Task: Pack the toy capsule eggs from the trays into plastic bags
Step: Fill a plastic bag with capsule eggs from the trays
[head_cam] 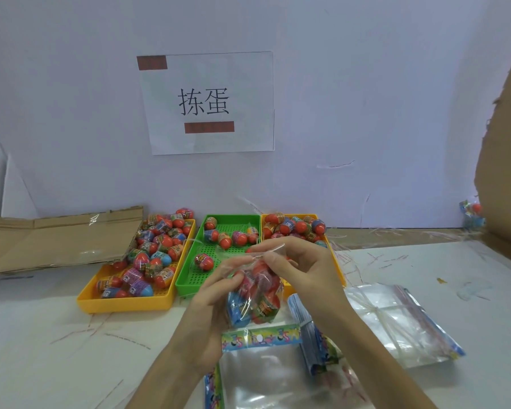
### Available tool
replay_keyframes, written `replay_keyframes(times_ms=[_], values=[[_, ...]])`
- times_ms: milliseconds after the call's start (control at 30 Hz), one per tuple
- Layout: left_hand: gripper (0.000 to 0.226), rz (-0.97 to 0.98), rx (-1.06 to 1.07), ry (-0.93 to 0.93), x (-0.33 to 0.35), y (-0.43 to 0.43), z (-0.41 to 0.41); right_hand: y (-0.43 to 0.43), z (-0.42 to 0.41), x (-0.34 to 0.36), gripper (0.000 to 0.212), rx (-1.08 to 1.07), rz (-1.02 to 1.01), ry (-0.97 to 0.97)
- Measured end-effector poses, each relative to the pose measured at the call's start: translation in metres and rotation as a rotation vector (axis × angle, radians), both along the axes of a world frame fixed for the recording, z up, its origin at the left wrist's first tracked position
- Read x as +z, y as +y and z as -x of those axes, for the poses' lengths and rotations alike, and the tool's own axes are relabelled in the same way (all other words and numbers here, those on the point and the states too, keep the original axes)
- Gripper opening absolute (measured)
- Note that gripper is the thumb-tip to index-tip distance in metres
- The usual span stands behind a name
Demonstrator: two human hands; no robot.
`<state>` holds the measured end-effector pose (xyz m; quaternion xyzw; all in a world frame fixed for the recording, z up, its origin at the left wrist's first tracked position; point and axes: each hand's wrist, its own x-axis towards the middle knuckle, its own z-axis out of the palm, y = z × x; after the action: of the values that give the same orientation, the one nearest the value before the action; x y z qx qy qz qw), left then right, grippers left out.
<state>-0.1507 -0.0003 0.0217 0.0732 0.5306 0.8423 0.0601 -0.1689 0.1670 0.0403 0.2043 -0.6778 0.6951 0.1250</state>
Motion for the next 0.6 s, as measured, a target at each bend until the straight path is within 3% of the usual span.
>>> replay_keyframes(times_ms=[333, 600], values=[[0.022, -0.091, 0.02, -0.056, -0.0016, -0.0013, 0.0042, -0.0023, -0.0019, 0.0018, 0.006, -0.012, 0.018, 0.096], [0.022, -0.166, 0.001, -0.11, -0.0047, -0.0039, 0.0052, -0.005, -0.0036, 0.0025, 0.017, 0.028, -0.075, 0.092]])
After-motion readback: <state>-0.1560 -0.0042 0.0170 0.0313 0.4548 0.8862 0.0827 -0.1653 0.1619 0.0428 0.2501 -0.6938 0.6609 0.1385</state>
